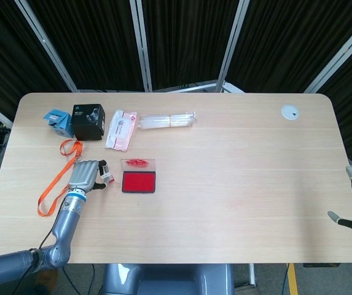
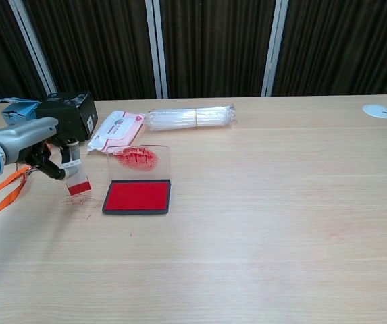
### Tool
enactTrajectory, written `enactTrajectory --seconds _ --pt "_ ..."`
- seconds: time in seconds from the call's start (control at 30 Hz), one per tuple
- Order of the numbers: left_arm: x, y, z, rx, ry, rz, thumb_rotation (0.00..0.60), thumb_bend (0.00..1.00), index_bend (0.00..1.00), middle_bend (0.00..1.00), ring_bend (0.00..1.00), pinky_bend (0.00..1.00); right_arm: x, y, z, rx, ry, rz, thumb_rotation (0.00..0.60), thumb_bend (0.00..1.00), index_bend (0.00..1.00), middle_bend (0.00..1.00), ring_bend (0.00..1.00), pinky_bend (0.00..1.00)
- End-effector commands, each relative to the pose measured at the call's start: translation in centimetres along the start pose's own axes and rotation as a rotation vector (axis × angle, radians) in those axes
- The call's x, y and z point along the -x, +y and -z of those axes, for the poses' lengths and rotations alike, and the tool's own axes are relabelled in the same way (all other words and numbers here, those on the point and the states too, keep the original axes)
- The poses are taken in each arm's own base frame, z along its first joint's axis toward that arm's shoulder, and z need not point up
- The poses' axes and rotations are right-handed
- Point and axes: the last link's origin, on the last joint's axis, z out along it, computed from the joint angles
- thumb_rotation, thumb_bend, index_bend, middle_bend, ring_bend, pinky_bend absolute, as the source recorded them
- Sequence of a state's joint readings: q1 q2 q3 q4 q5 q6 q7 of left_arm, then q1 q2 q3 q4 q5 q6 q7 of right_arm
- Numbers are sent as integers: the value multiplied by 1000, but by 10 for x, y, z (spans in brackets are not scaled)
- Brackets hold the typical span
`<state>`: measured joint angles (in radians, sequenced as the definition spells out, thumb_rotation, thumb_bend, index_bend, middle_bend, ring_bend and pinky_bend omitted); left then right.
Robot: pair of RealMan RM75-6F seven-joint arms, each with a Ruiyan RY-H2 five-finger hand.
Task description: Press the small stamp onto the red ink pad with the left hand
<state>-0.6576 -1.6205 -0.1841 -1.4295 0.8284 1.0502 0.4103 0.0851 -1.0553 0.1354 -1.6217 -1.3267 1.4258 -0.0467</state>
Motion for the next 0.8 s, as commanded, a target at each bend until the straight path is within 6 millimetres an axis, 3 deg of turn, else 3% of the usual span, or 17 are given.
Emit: enactTrajectory --seconds 0.03,0.5,0.7,0.8 --pt "3 -1 1 0 -4 -3 600 404 550 535 865 948 0 0 0 0 0 0 600 0 0 0 0 0" --pt "22 -6 2 -14 -23 -16 600 381 533 521 861 942 -2 1 0 3 2 -7 600 0 0 0 0 0" --pt "22 -7 3 -7 -21 -20 600 197 495 470 855 935 -2 1 0 4 1 -8 600 0 0 0 0 0" --pt "22 -8 4 -9 -27 -21 600 162 463 441 851 933 -3 1 0 4 1 -8 600 0 0 0 0 0"
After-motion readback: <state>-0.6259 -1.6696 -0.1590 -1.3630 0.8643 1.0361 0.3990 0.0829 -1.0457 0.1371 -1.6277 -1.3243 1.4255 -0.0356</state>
